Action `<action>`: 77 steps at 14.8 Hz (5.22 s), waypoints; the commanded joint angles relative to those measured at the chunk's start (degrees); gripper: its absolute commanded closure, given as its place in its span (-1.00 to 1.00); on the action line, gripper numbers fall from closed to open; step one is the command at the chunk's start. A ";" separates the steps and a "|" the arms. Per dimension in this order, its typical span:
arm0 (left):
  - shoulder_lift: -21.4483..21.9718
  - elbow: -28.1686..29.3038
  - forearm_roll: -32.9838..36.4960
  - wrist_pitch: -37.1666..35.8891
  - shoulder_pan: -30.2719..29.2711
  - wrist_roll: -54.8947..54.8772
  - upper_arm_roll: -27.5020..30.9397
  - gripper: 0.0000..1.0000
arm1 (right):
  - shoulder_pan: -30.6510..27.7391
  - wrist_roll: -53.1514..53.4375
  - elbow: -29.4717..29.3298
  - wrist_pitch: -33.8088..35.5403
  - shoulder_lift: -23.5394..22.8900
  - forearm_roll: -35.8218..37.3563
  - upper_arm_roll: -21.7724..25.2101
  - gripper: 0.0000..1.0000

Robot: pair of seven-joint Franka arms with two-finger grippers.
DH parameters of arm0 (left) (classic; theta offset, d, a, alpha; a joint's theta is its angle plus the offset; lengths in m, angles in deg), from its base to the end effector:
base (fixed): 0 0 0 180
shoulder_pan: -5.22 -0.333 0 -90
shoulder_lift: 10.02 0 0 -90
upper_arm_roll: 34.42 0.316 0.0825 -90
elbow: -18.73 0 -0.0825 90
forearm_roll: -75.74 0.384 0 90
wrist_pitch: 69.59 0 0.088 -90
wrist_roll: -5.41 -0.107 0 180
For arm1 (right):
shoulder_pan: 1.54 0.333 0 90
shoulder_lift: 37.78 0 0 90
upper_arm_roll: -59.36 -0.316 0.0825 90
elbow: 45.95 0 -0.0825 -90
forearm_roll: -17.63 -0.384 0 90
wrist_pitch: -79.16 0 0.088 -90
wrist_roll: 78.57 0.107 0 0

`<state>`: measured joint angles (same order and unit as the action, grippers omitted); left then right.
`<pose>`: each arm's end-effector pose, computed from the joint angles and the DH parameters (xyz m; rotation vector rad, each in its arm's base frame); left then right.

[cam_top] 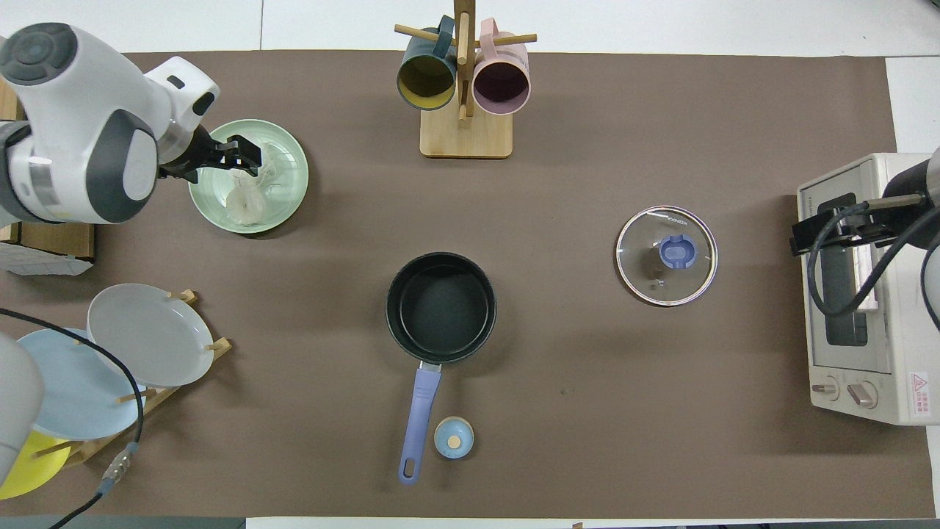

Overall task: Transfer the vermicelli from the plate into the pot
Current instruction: 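Grasp the vermicelli with the left gripper while the right gripper reaches the lid, then carry the vermicelli into the pot while the right gripper grasps the lid, then withdraw the left gripper while the right gripper lifts the lid toward the pot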

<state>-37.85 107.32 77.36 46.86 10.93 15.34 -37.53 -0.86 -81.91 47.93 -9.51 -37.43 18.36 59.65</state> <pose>0.6820 -0.0989 0.3704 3.1413 0.0205 0.0020 0.5475 0.0023 0.5941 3.1266 0.1022 -0.1332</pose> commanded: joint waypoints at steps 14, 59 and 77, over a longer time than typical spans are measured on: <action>-2.67 3.69 1.98 8.96 0.45 -9.75 0.30 1.00 | 5.39 5.55 28.88 -40.50 -3.70 -0.83 -0.91 -1.00; 27.46 13.11 -7.96 -13.58 12.53 13.76 -1.37 -1.00 | 7.49 -0.79 10.66 -28.26 -14.77 -1.26 -1.52 0.83; 28.97 3.71 -1.27 -30.49 2.90 -3.87 1.09 -1.00 | 39.21 43.14 -5.02 -20.48 -21.97 -3.30 -1.78 1.00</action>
<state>-7.49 114.78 74.53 19.77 11.47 10.78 -37.85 36.80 -41.35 44.46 -29.39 -57.80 14.13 57.81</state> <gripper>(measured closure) 0.000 0.339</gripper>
